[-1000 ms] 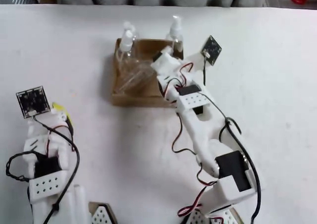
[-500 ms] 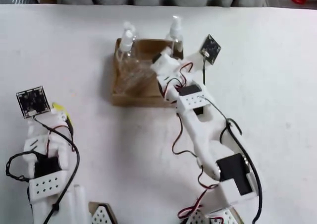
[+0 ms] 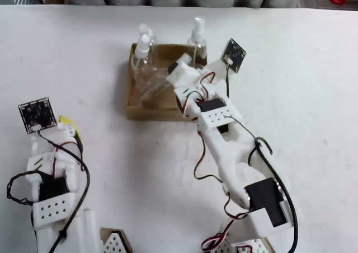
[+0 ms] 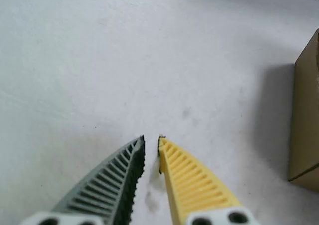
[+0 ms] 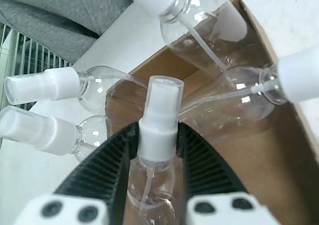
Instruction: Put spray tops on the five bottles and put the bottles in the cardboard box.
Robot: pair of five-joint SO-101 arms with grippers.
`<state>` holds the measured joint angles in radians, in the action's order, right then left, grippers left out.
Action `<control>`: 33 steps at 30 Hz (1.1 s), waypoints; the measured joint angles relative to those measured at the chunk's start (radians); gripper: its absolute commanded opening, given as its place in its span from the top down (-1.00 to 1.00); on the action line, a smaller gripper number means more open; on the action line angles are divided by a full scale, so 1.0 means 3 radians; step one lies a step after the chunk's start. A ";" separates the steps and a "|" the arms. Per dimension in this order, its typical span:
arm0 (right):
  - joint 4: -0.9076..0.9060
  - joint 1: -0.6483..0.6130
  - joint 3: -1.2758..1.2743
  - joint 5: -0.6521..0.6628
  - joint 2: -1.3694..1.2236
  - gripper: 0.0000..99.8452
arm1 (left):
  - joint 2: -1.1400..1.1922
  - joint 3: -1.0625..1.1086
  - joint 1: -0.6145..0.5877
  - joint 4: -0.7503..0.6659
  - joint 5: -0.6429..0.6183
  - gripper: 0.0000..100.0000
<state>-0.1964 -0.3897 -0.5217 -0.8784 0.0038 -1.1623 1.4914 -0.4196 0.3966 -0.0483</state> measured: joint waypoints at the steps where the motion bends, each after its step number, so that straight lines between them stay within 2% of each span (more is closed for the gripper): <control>1: 0.0000 0.0000 -0.0005 0.0000 0.0000 0.96 | 0.0000 0.0000 0.0000 0.0000 0.0005 0.87; 22: -0.0118 -0.0066 -0.0199 0.0107 0.0266 0.97 | 0.0000 0.0000 0.0000 0.0000 0.0015 0.87; 33: -0.0113 -0.0220 -0.0210 0.0496 0.0276 0.97 | 0.0000 0.0000 0.0000 0.0000 0.0015 0.87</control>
<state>-0.2302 -0.4557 -0.5846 -0.7296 0.0867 -1.1623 1.4914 -0.4196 0.3966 -0.0437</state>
